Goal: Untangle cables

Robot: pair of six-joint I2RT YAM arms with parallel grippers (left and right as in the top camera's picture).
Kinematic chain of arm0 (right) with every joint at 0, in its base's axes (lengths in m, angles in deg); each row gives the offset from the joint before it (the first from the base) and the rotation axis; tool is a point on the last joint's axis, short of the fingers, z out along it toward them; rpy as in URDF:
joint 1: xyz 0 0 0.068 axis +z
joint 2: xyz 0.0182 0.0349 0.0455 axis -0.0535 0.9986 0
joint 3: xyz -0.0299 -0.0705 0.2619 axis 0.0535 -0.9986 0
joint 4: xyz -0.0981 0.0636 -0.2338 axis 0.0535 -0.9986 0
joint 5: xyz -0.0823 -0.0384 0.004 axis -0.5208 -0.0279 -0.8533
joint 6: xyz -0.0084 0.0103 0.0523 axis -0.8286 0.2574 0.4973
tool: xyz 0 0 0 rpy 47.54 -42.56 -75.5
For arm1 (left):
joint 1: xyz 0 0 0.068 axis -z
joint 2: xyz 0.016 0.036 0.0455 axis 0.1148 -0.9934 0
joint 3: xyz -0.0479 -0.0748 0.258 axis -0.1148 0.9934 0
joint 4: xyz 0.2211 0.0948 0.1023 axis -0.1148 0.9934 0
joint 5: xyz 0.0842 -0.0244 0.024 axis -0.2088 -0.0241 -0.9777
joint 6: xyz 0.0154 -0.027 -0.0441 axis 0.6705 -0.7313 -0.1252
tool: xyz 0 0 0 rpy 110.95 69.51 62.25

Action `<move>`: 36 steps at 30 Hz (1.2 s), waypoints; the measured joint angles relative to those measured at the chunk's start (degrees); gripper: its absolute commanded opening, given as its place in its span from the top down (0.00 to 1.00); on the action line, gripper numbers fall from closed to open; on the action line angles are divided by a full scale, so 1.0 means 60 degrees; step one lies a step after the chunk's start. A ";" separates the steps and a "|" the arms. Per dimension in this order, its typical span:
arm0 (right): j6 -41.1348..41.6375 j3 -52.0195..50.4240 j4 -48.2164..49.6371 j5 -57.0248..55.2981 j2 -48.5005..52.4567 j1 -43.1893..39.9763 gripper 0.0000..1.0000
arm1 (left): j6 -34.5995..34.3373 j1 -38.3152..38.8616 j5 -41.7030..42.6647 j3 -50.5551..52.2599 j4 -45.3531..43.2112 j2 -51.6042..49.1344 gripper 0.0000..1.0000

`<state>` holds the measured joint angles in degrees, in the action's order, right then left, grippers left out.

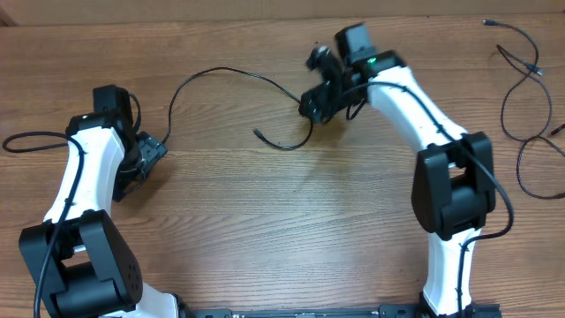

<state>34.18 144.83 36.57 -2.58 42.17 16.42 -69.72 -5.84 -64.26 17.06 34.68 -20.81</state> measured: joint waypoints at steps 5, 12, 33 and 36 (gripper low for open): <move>0.0765 -0.0084 -0.0142 -0.1224 0.0026 0.0568 0.07 | 0.0933 0.0164 0.0375 0.0000 -0.0160 0.0000 0.00; 0.2437 -0.0084 -0.1384 -0.1829 0.0026 0.0565 0.07 | 0.2900 0.0659 -0.0455 0.0299 -0.1883 0.0000 0.08; 0.3220 -0.0084 -0.2940 -0.1898 0.0026 -0.0761 0.07 | 0.6277 0.0663 0.1880 0.1676 -0.2907 -0.0193 0.32; 0.3249 -0.0084 -0.2991 -0.1843 0.0026 -0.0892 0.07 | 0.6262 0.0663 0.1683 0.1676 -0.2903 -0.0193 0.45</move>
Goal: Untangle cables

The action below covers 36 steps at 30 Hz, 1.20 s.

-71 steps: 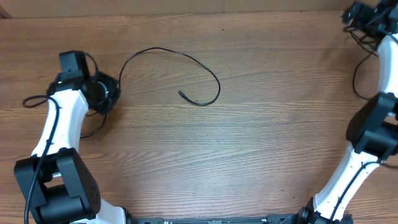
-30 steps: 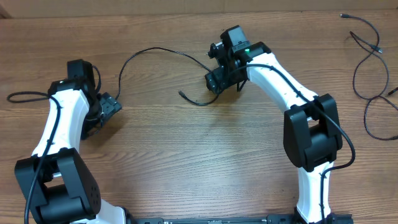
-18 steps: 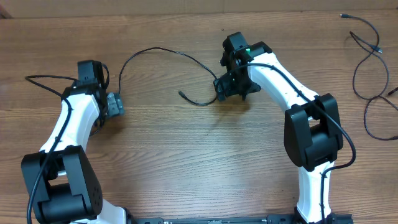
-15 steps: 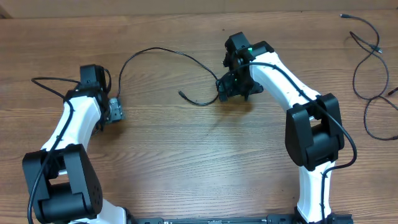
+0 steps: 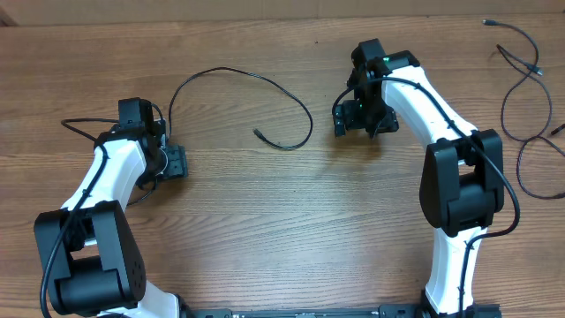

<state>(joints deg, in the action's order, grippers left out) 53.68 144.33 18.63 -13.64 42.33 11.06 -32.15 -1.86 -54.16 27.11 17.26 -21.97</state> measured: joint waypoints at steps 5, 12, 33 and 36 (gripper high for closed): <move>0.0007 0.0000 -0.0004 0.0066 0.0000 -0.0029 0.07 | -0.0204 0.0000 -0.0317 0.0000 0.0073 0.0000 0.88; 0.0007 0.0000 0.0015 0.0321 0.0000 -0.0029 0.04 | -0.1854 0.0004 0.0678 0.0018 -0.0284 0.0000 0.95; 0.0000 0.0000 0.0313 0.1687 0.0000 -0.0025 0.00 | -1.3544 0.0714 0.7191 0.0069 -0.5625 0.0000 0.00; 0.0000 0.0000 0.0299 0.1752 0.0000 -0.0025 0.00 | -1.2954 0.0838 0.6102 0.0069 -0.4812 0.0000 0.00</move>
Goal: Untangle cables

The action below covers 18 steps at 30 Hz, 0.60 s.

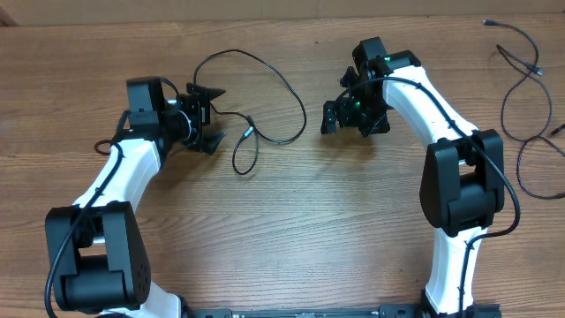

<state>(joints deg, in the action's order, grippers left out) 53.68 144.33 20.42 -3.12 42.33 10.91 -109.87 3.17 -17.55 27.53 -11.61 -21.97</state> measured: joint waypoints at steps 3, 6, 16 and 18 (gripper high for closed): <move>-0.0011 0.0000 0.0004 0.0040 0.0000 0.0000 0.00 | 0.0725 0.0011 -0.1173 0.0000 0.1089 0.0000 0.00; -0.0262 0.0000 -0.0007 0.0102 0.0000 0.0000 0.00 | 0.1490 0.0011 -0.2291 0.0000 0.2382 0.0000 0.00; -0.2167 0.0004 -0.0076 0.0339 0.0000 0.0266 0.00 | 0.2492 0.0011 -0.5158 0.0018 0.5701 0.0000 0.01; -0.2659 0.0004 0.0018 0.0368 -0.0004 0.0481 0.00 | 0.2543 0.0011 -0.5461 0.0018 0.5945 0.0000 0.00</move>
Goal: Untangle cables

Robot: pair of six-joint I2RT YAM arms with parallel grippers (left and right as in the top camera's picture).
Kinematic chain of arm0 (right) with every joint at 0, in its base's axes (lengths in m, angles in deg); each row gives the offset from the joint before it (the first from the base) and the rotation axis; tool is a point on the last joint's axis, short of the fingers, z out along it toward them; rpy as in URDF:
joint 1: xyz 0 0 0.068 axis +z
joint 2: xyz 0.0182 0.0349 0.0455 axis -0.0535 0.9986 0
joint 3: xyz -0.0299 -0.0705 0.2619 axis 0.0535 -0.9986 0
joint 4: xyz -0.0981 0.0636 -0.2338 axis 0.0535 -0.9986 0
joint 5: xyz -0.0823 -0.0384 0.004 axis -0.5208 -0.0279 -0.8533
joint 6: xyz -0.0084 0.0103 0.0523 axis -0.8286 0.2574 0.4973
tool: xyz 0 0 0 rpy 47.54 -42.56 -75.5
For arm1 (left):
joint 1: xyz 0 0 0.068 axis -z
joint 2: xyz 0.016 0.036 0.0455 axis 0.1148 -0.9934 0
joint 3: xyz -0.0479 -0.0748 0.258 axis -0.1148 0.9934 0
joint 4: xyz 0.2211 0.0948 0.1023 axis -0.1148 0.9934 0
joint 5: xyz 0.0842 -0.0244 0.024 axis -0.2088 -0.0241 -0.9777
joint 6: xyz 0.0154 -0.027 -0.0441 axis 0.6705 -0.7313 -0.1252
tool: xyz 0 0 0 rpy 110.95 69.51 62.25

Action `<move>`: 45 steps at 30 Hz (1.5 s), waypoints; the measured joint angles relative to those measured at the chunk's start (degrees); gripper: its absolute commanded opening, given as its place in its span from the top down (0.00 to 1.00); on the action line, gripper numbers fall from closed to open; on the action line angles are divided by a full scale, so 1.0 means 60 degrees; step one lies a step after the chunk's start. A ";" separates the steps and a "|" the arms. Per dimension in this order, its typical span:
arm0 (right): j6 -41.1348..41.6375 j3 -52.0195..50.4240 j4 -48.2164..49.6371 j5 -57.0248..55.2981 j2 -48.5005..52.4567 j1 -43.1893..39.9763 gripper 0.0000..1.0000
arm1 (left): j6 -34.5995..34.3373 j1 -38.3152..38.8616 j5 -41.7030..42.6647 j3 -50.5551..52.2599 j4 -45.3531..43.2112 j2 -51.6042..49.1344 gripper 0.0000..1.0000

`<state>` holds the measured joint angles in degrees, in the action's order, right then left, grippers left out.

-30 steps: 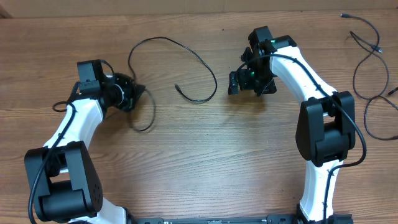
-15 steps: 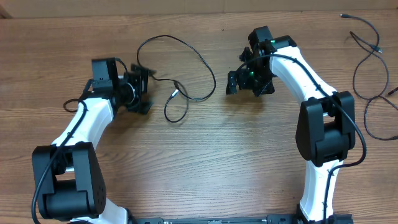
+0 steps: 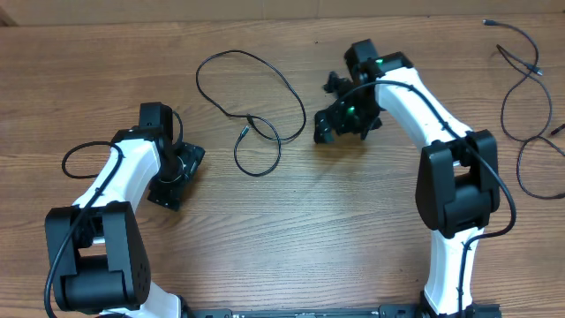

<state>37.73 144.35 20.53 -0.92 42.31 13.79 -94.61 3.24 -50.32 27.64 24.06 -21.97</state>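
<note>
A thin black cable [image 3: 231, 62] lies on the wooden table in the overhead view. It makes a large loop at the top and a smaller loop [image 3: 258, 157] below, crossing itself near a connector [image 3: 252, 121]. My left gripper [image 3: 180, 178] sits left of the lower loop and apart from it. It looks open and holds nothing. My right gripper [image 3: 324, 108] is just right of the large loop, fingers pointing left. It also looks open, with no cable between the fingers.
More black cables [image 3: 521, 79] lie tangled at the far right edge of the table. A black lead [image 3: 84, 152] curls beside my left arm. Bare wood fills the front of the table.
My left gripper has moved from the cable's left side, down and left, and now stands apart from it. The cable has settled into a wider top loop and a lower loop. The right gripper shifted slightly left.
At first my right gripper was at the cable's right end, with the left far off to the left. Then the right gripper stood clear and the cable lay as one open arc. Later the left gripper was open at its left side, the cable bunched into crossing loops.
</note>
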 measured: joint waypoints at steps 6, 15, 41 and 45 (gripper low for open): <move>-0.1483 0.0004 0.0739 0.0106 0.0000 0.0969 0.00 | 0.0036 0.0000 -0.0390 0.0000 0.0029 0.0000 0.00; -0.2685 0.0007 0.2659 0.0066 0.0000 0.2215 0.00 | 0.0040 0.0000 -0.0477 0.0000 0.0022 0.0000 0.00; -0.3071 0.0051 0.3238 -0.1428 0.1166 0.2601 0.96 | 0.0036 0.0000 -0.0495 0.0000 0.0022 0.0000 0.01; -0.2812 0.0219 0.2958 -0.2014 0.1184 0.2601 0.96 | 0.0036 0.0000 -0.0499 0.0000 0.0022 0.0000 0.00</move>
<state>20.85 145.66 38.28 -13.00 49.41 29.40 -94.40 3.24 -53.31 27.64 24.19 -21.97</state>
